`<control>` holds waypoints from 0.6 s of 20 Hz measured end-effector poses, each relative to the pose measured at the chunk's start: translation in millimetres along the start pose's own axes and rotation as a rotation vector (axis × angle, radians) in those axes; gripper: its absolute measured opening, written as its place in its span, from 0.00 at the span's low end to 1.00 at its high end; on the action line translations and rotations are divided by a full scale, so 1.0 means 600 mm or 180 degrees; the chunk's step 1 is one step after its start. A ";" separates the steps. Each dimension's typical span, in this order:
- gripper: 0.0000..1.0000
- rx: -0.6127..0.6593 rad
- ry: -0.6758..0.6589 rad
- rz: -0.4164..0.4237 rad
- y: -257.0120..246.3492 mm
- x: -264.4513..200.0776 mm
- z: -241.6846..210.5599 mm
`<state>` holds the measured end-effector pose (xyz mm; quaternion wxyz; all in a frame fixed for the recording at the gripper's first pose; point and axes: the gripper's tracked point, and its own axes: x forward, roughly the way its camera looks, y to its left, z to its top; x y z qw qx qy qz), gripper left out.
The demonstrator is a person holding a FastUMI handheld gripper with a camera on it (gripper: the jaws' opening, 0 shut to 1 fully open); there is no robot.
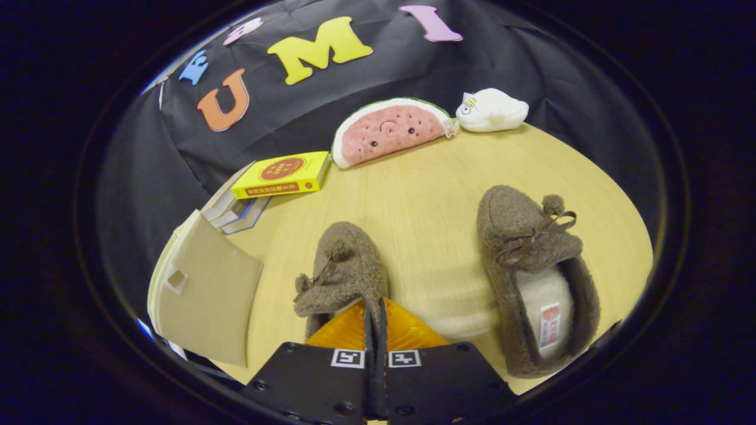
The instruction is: Open the storage box then place both shoes into the box .Put the left shoe in first, then the right shoe, with the right side of both shoes facing outward in a uniform manner.
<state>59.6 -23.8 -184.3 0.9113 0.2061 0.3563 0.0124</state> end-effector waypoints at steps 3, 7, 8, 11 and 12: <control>0.00 0.0089 -0.0055 0.0106 0.029 -0.021 0.006; 0.00 0.0168 -0.0168 0.0275 0.104 -0.072 0.035; 0.00 0.0157 -0.0200 0.0325 0.130 -0.088 0.045; 0.00 0.0105 -0.0364 0.0465 0.216 -0.138 0.080; 0.00 0.0087 -0.0417 0.0517 0.246 -0.154 0.089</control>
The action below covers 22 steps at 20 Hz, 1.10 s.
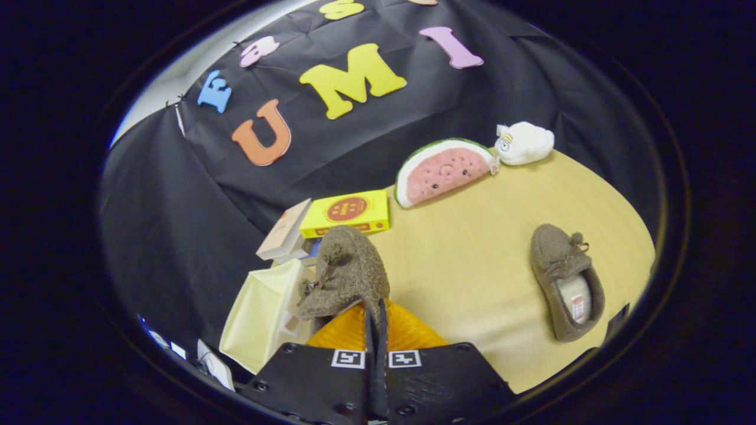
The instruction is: Open the storage box then place both shoes into the box .Put the left shoe in first, then the right shoe, with the right side of both shoes facing outward in a uniform manner.
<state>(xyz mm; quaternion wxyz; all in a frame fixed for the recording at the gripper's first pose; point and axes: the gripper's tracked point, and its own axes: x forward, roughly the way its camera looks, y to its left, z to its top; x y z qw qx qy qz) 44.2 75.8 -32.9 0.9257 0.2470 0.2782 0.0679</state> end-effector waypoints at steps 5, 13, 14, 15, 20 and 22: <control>0.00 -0.0053 -0.0161 0.0214 0.136 -0.025 0.021; 0.00 0.0001 -0.0107 0.0473 0.298 -0.006 -0.029; 0.00 0.0024 -0.0111 0.0482 0.314 0.000 -0.037; 0.00 0.0042 -0.0114 0.0481 0.328 0.006 -0.046; 0.00 0.0129 -0.0091 0.0401 0.366 0.055 -0.096; 0.00 0.0188 -0.0086 0.0284 0.363 0.077 -0.119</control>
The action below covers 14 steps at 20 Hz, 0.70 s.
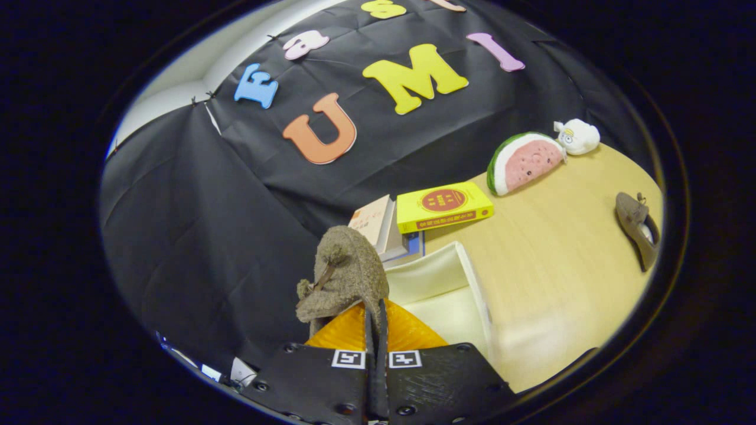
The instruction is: Open the storage box then place both shoes into the box .Put the left shoe in first, then the right shoe, with the right side of both shoes facing outward in a uniform manner.
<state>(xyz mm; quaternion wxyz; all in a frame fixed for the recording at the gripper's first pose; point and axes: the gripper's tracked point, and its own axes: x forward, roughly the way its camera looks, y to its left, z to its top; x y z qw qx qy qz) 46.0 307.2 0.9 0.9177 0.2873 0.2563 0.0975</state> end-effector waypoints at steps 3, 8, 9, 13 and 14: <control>0.00 0.0080 0.0035 -0.0102 -0.005 0.029 -0.031; 0.00 0.0380 0.0141 -0.0284 -0.029 0.078 -0.083; 0.00 0.0389 0.0211 -0.0317 -0.031 0.085 -0.100; 0.02 0.0323 0.0373 -0.0458 -0.041 0.101 -0.129; 0.02 0.0291 0.0409 -0.0395 -0.031 0.103 -0.133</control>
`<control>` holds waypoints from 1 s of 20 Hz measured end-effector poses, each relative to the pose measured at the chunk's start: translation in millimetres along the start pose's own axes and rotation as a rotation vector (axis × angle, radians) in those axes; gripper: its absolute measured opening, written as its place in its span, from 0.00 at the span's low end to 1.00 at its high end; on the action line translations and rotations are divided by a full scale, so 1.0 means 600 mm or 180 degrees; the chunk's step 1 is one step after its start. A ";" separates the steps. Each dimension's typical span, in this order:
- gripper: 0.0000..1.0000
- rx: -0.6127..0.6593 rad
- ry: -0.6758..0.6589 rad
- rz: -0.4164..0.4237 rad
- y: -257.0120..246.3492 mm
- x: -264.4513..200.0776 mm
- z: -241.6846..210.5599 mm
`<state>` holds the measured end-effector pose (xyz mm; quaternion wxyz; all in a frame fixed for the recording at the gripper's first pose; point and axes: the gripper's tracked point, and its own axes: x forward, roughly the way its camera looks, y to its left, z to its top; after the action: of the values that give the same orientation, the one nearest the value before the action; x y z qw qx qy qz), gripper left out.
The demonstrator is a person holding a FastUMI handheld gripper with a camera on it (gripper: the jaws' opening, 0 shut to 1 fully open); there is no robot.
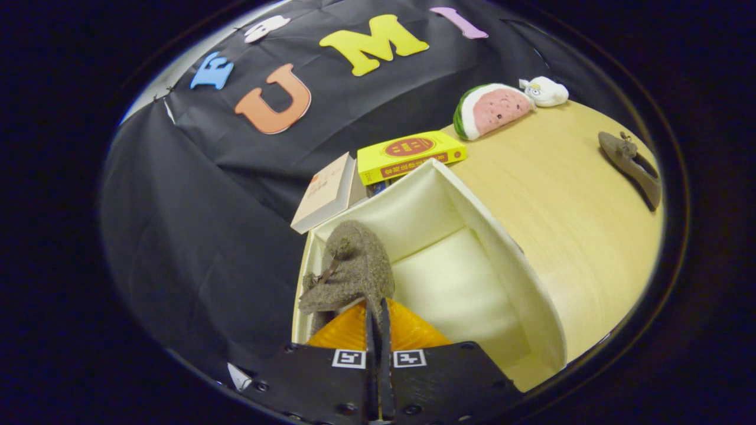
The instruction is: Open the storage box then place both shoes into the box .Put the left shoe in first, then the right shoe, with the right side of both shoes facing outward in a uniform manner.
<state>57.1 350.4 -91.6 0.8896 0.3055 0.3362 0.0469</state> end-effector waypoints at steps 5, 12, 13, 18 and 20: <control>0.31 -0.0332 -0.0081 0.0149 0.024 -0.013 0.015; 0.89 -0.1382 -0.0759 0.0271 0.017 -0.114 0.094; 0.89 -0.1512 -0.0896 0.0263 0.006 -0.135 0.114; 0.89 -0.1800 -0.1196 0.0418 -0.071 -0.246 0.177; 0.89 -0.1839 -0.1261 0.0493 -0.117 -0.289 0.207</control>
<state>-6.8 179.8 39.6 0.9810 0.0691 0.1060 0.1471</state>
